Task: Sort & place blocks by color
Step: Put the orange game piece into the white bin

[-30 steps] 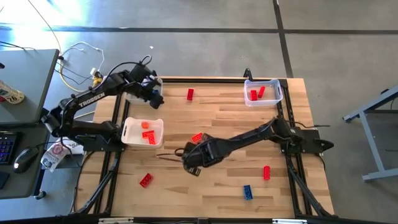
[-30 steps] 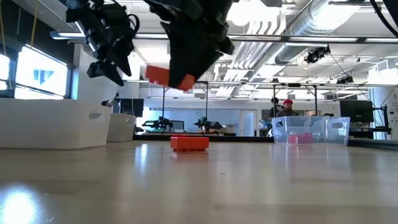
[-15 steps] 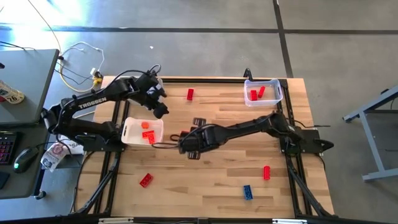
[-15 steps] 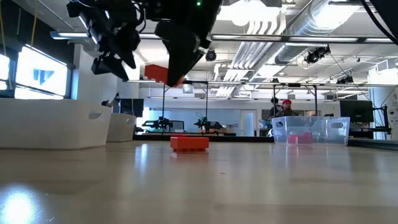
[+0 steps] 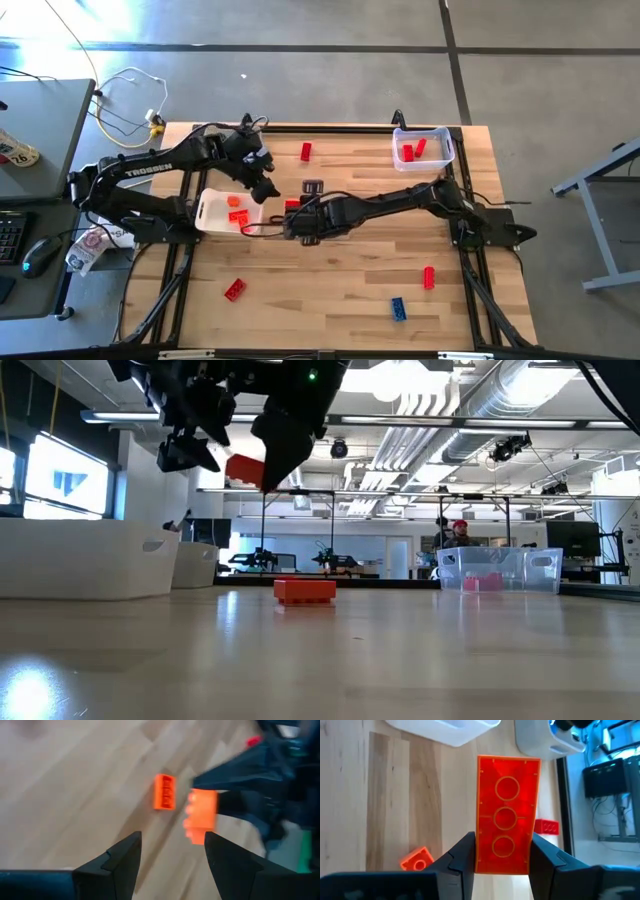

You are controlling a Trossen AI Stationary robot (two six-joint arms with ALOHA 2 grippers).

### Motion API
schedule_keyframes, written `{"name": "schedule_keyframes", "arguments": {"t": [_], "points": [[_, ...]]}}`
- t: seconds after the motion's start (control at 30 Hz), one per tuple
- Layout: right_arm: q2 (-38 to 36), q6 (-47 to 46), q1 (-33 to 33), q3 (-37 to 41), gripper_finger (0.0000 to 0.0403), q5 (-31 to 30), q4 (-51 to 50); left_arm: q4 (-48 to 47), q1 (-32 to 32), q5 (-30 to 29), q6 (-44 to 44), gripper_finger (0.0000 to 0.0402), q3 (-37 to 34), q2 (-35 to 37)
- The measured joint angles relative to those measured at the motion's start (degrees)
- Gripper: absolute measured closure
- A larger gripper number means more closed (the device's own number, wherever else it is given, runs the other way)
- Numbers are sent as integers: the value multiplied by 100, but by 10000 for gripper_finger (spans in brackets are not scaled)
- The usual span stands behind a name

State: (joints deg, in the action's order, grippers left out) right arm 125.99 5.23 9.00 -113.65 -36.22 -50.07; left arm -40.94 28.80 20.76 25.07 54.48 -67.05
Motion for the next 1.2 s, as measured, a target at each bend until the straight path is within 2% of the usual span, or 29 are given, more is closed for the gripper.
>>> {"name": "schedule_keyframes", "arguments": {"t": [0.2,0.53,1.0,1.2], "points": [[0,321,-16,0,293,-82,340,377,-339,305,265,199,0,0],[0,528,5,9,293,-281,604,479,-523,256,390,199,0,4],[-9,268,152,4,293,-504,601,414,-525,-424,432,199,0,-2],[-11,276,95,4,293,-726,902,436,-525,-97,432,199,-2,-2]]}}
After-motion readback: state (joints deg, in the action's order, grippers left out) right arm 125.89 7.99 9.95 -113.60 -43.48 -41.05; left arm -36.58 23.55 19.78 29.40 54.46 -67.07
